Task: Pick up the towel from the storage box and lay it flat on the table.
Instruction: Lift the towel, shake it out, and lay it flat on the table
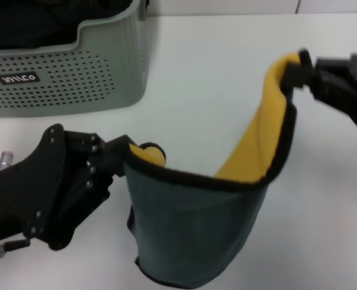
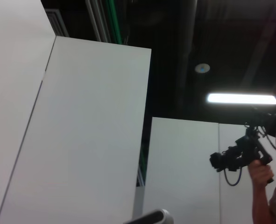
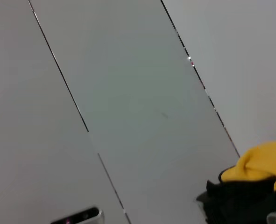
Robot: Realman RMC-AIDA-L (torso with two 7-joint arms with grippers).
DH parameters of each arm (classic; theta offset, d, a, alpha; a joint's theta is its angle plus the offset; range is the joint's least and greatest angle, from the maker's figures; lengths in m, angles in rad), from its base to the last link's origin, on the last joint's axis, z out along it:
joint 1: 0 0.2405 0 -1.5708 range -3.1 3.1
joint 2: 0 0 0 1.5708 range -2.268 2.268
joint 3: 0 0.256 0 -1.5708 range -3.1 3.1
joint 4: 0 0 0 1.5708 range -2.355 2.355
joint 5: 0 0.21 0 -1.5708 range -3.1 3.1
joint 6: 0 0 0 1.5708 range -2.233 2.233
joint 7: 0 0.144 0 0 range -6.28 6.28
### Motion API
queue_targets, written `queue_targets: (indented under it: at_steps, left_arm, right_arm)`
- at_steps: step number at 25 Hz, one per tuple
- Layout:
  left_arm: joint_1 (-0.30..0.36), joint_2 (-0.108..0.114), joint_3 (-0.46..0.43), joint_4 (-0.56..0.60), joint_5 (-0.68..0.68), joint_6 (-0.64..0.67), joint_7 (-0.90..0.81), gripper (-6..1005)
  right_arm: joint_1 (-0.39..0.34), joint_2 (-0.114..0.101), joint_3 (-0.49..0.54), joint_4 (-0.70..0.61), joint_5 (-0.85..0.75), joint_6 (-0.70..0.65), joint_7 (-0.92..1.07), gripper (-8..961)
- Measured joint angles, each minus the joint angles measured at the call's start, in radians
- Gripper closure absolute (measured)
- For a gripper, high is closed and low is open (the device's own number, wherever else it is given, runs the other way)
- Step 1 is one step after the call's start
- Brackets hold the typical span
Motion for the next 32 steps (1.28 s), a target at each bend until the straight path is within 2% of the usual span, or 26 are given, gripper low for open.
queue_targets:
  at_steps: [9, 12, 18, 20, 22, 23, 25, 27, 28, 29, 30, 32]
  left_arm:
    - [0.113, 0.007, 0.056, 0.129, -0.004, 0.000, -0.005, 983]
    - [0.131, 0.011, 0.073, 0.140, -0.013, 0.000, -0.008, 984]
    - [0.194, 0.013, 0.123, 0.175, -0.046, 0.001, -0.018, 984]
    - [0.214, 0.012, 0.130, 0.163, -0.060, 0.001, -0.016, 984]
    - [0.207, 0.002, 0.110, 0.109, -0.060, -0.003, 0.001, 984]
    - [0.178, -0.003, 0.076, 0.048, -0.051, -0.005, 0.016, 984]
    - [0.097, -0.008, 0.008, -0.090, -0.025, -0.012, 0.046, 983]
    - [-0.039, -0.003, -0.067, -0.324, 0.017, -0.048, 0.114, 983]
    - [-0.107, 0.004, -0.090, -0.424, 0.029, -0.077, 0.166, 983]
    - [-0.153, 0.008, -0.102, -0.505, 0.036, -0.111, 0.213, 983]
    - [-0.199, 0.011, -0.111, -0.579, 0.039, -0.145, 0.261, 983]
    - [-0.248, 0.003, -0.114, -0.663, 0.037, -0.224, 0.313, 984]
  right_arm:
    - [-0.142, 0.002, -0.033, -0.005, 0.005, 0.114, -0.081, 932]
    - [-0.176, 0.000, -0.023, 0.001, 0.006, 0.163, -0.106, 932]
    - [-0.202, -0.006, -0.047, 0.009, 0.019, 0.210, -0.107, 932]
    - [-0.210, -0.007, -0.060, 0.026, 0.019, 0.212, -0.114, 932]
    - [-0.207, -0.007, -0.058, 0.089, 0.017, 0.211, -0.129, 931]
    - [-0.198, -0.007, -0.050, 0.126, 0.018, 0.210, -0.134, 931]
    - [-0.145, -0.007, -0.010, 0.287, 0.021, 0.206, -0.150, 931]
    - [-0.074, -0.009, 0.036, 0.464, 0.015, 0.199, -0.187, 931]
    - [-0.005, -0.014, 0.073, 0.616, 0.003, 0.189, -0.239, 931]
    - [-0.005, -0.014, 0.073, 0.616, 0.003, 0.189, -0.239, 931]
    - [0.051, -0.018, 0.095, 0.719, -0.007, 0.174, -0.276, 931]
    - [0.135, -0.026, 0.114, 0.844, -0.014, 0.142, -0.319, 931]
